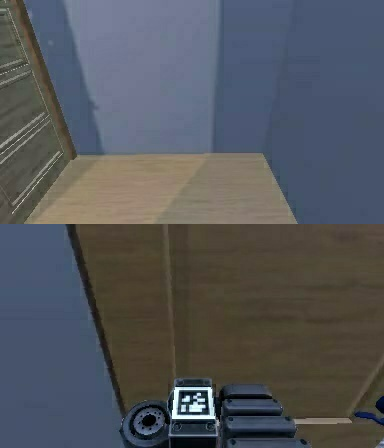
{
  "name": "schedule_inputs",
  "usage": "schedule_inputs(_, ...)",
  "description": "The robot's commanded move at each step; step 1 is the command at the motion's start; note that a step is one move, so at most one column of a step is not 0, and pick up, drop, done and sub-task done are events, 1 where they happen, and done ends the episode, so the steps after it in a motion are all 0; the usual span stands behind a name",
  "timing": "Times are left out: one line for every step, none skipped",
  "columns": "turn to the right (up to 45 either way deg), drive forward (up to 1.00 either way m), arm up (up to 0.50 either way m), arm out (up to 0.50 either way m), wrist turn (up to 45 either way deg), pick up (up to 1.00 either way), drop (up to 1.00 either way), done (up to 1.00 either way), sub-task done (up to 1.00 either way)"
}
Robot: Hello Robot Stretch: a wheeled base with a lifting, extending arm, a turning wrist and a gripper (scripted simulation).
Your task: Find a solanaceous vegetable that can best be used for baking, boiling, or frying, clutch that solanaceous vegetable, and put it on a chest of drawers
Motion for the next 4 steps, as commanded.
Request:
schedule_inputs(0.0,0.30,0.00,0.00,0.0,0.00,0.00,0.00,0.00)
schedule_inputs(-39.0,0.00,0.00,0.00,0.0,0.00,0.00,0.00,0.00)
schedule_inputs(-3.0,0.00,0.00,0.00,0.0,0.00,0.00,0.00,0.00)
schedule_inputs(-3.0,0.00,0.00,0.00,0.0,0.00,0.00,0.00,0.00)
